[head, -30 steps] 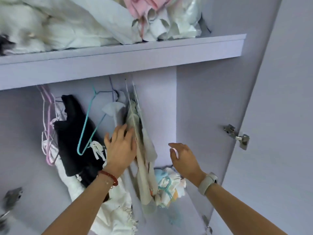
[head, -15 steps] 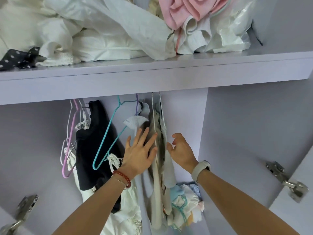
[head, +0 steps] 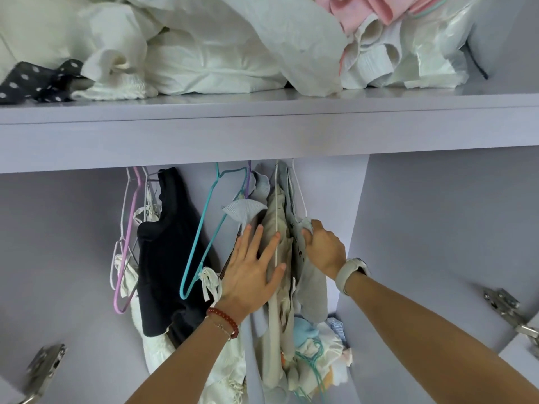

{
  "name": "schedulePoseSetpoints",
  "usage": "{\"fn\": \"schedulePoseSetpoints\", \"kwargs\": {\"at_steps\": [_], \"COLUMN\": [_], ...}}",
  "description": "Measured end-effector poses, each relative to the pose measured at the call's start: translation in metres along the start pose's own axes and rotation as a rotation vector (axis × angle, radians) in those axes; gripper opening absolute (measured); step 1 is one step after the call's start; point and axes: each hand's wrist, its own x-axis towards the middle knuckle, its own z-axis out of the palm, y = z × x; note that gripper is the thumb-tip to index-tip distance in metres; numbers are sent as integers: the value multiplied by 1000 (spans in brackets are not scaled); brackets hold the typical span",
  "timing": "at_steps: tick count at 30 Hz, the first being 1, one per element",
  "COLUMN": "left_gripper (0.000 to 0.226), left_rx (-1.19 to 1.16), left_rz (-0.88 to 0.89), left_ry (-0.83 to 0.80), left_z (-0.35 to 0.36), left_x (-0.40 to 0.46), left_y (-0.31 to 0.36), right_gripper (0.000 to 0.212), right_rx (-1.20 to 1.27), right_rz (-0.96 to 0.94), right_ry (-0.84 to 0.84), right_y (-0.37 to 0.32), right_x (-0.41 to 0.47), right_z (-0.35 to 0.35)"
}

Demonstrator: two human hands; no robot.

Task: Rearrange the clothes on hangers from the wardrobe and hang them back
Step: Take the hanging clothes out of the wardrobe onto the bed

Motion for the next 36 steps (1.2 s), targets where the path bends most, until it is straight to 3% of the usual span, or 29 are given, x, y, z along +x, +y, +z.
{"fn": "schedulePoseSetpoints", "kwargs": {"at_steps": [7,16,19,22,25,29,32,36], "left_gripper": [56,54,47,41,45,51,25,13], "left_rx": [-8,89,16,-325,-482,-437,-509,-763], "left_rz": [-7,-154,-55,140,206,187,400,568], "left_ry": [41,41,148,218,107,-187,-227,-476], "left_z": [-1,-9,-15,-13,7,51,75,77], "left_x": [0,10,12,7,-1,-19,-51,-112], "left_y": [-3,23,42,70,100,139,167,222], "right_gripper": [38,33,46,39,20,26,13,33], "right_rx": [97,67,-67,-176,-212,-210,-227,-172], "right_rz": [104,57,54,-8,-29,22,218,587], "right_ry": [217,345,295,308,294,251,215,276], "right_y": [1,48,77,111,141,164,174,179], "right_x": [3,-46,-86,-132,-191,-279,-353,-459], "right_z": [-5,-20,-22,-33,-43,-54,-53,-55]}}
